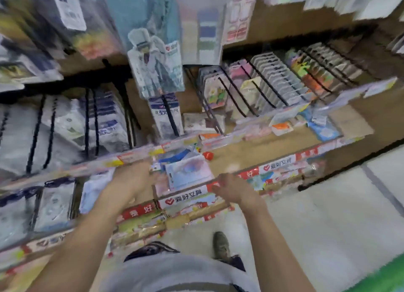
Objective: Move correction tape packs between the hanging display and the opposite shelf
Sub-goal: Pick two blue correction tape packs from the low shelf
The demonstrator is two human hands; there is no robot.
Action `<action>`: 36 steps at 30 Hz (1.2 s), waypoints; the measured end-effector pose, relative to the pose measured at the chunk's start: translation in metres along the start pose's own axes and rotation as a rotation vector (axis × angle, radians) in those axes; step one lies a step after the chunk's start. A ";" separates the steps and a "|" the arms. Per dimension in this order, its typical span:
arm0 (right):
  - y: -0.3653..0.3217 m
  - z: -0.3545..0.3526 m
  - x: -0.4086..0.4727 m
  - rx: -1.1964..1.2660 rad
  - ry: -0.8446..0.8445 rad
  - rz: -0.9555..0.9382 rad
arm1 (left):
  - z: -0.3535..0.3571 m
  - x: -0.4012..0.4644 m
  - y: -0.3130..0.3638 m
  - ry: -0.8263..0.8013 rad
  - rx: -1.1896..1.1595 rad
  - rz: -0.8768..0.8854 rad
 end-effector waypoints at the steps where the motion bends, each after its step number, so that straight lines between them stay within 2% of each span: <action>1: -0.006 -0.003 0.010 -0.050 -0.029 -0.032 | 0.003 -0.003 -0.006 -0.024 0.011 -0.060; 8: -0.026 -0.008 0.053 -0.274 -0.226 -0.197 | 0.030 -0.026 0.003 -0.074 -0.078 -0.260; 18: -0.060 0.010 0.091 -0.487 -0.295 -0.395 | 0.106 -0.071 0.023 -0.139 -0.240 -0.490; 25: -0.068 0.024 0.119 -0.414 -0.314 -0.318 | 0.119 -0.089 0.035 -0.133 -0.226 -0.531; 30: -0.061 0.026 0.126 -0.399 -0.301 -0.342 | 0.139 -0.096 0.036 -0.130 -0.329 -0.551; 34: -0.055 0.031 0.123 -0.367 -0.401 -0.284 | 0.142 -0.094 0.038 -0.138 -0.348 -0.547; 36: -0.046 0.029 0.132 -0.323 -0.371 -0.246 | 0.136 -0.087 0.043 -0.128 -0.342 -0.527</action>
Point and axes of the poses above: each hand's wrist, its own x-axis towards the middle knuckle, its own z-axis out of the palm, y = z × x, the point moved 8 cm from there along x, towards the middle knuckle, and after that the axes turned 15 degrees about x, right-handed, at the moved point
